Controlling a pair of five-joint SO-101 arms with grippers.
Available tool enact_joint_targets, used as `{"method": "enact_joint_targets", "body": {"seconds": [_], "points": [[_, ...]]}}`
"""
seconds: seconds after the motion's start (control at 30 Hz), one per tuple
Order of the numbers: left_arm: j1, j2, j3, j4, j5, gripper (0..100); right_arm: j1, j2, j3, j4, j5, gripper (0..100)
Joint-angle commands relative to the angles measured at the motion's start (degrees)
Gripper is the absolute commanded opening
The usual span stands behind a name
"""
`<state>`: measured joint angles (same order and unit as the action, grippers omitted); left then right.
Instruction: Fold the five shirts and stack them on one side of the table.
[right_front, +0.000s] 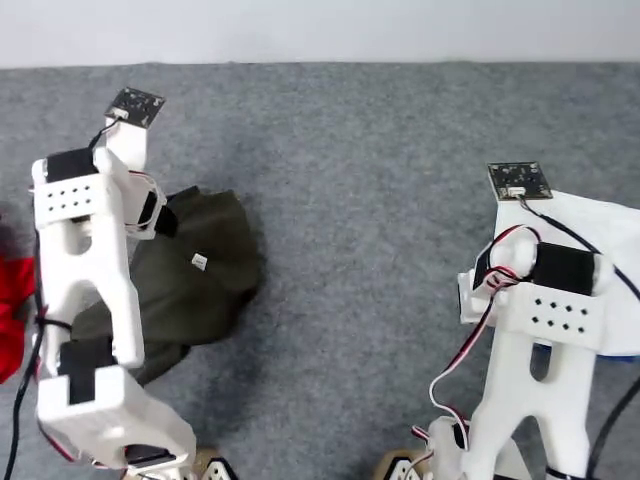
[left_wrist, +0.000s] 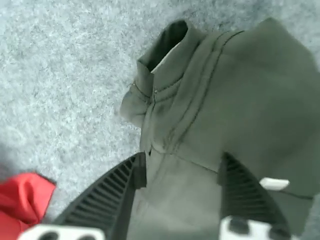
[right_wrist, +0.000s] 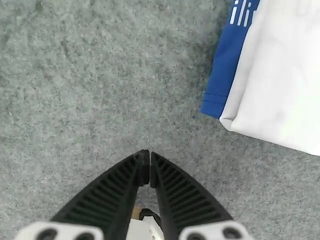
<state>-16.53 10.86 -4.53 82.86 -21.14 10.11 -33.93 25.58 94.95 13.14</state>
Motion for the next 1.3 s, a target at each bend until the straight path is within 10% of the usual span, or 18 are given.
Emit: {"method": "enact_joint_targets", "body": {"seconds": [0.0,0.7,1.27], "points": [[-0.09,2.20,-4.88,0.44,-1.14,25,-0.57,-1.63,-0.44,-0.22,0.62,0.9],[11.34,1.41,-24.75,17.76,-0.44,1,-0.57,-1.54,-0.18,-0.75,0.70,0.9],[29.19,-8.26,-64.04,8.18,10.55,1,-0.57,-1.01,0.18,-0.84,0.70,1.1]]}}
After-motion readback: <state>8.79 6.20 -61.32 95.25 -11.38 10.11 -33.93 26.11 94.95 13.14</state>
